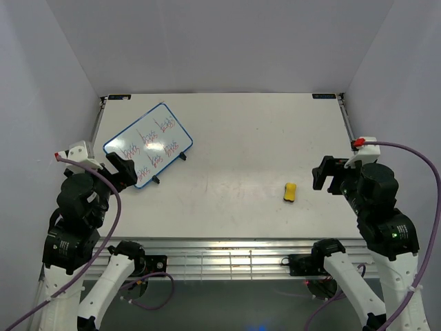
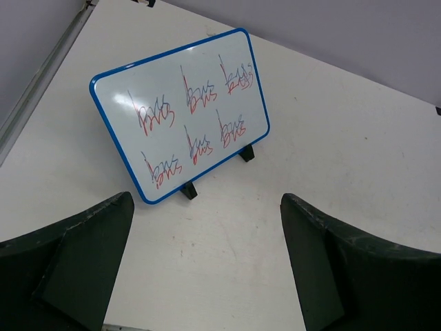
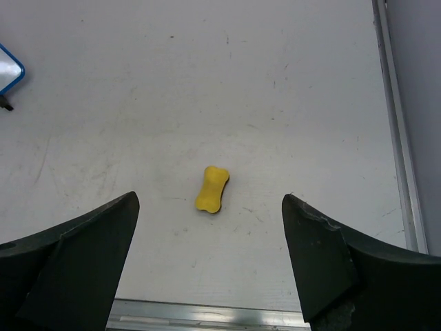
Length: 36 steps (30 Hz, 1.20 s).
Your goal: Erase the whiteboard
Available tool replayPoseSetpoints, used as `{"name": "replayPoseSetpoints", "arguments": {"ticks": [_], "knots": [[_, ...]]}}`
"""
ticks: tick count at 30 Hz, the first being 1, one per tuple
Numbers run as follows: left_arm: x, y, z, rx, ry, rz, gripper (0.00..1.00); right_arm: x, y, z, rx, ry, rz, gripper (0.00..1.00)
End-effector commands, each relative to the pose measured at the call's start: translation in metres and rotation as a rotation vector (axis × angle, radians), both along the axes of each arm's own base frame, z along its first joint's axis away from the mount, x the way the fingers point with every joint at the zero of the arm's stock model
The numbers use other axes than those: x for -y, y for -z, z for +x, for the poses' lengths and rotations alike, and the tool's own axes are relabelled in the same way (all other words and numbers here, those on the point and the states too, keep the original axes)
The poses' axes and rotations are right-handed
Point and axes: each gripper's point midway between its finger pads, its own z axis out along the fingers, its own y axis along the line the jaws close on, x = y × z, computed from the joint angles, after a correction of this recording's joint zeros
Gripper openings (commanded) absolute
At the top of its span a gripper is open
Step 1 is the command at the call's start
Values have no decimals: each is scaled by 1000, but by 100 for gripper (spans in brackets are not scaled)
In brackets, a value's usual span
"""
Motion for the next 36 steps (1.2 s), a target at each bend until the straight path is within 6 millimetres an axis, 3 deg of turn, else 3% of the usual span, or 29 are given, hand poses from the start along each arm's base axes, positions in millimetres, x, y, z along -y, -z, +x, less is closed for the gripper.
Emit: {"name": "replayPoseSetpoints", "arguments": {"ticks": [1, 6, 8, 9, 11, 13, 14, 16, 17, 18, 19, 20, 21, 22, 23, 24, 27, 29, 30, 32, 36], "knots": [[-4, -14, -5, 30, -29, -26, 98, 2, -14, -3, 60, 2, 7, 90], [19, 6, 5, -13, 73, -68, 98, -3, -15, -6, 144, -19, 49, 90], [34, 6, 14, 1, 146, -77, 98, -12, -11, -7, 170, -67, 70, 90], [45, 12, 19, -11, 204, -76, 98, -18, -20, -9, 220, -106, 93, 90], [68, 13, 36, -16, 298, -106, 98, -23, -15, -8, 229, -125, 114, 90], [85, 32, 56, -67, 350, -132, 98, -29, -8, -6, 227, -150, 132, 90], [92, 24, 71, -9, 362, -152, 98, -31, -5, -5, 222, -157, 138, 90], [104, 29, 87, -5, 401, -181, 98, -38, 3, -4, 197, -188, 142, 90], [108, 30, 105, 4, 400, -180, 98, -39, 12, -3, 173, -193, 137, 90], [102, 30, 115, 5, 371, -178, 98, -40, 16, -3, 158, -200, 128, 90], [93, 15, 125, 32, 336, -172, 98, -39, 22, -4, 138, -205, 112, 90], [81, 20, 139, 6, 294, -176, 98, -38, 25, -4, 123, -195, 120, 90], [38, 17, 151, 7, 173, -191, 98, -41, 26, -7, 114, -206, 131, 90], [9, 15, 156, -4, 101, -239, 98, -44, 29, -11, 101, -228, 142, 90], [-5, 6, 156, -1, 129, -289, 98, -49, 31, -14, 98, -261, 146, 90], [-56, 11, 157, 2, 5, -324, 98, -55, 33, -20, 95, -304, 159, 90], [-100, 27, 159, -51, -178, -308, 98, -65, 34, -28, 100, -361, 190, 90], [-117, 27, 162, 22, -228, -320, 98, -70, 37, -29, 113, -390, 201, 90], [-130, 51, 155, 9, -261, -347, 98, -73, 36, -33, 125, -419, 211, 90], [-147, 54, 151, 57, -302, -352, 98, -79, 40, -36, 124, -456, 222, 90], [-164, 96, 153, 40, -296, -343, 98, -98, 41, -48, 127, -589, 258, 90]]}}
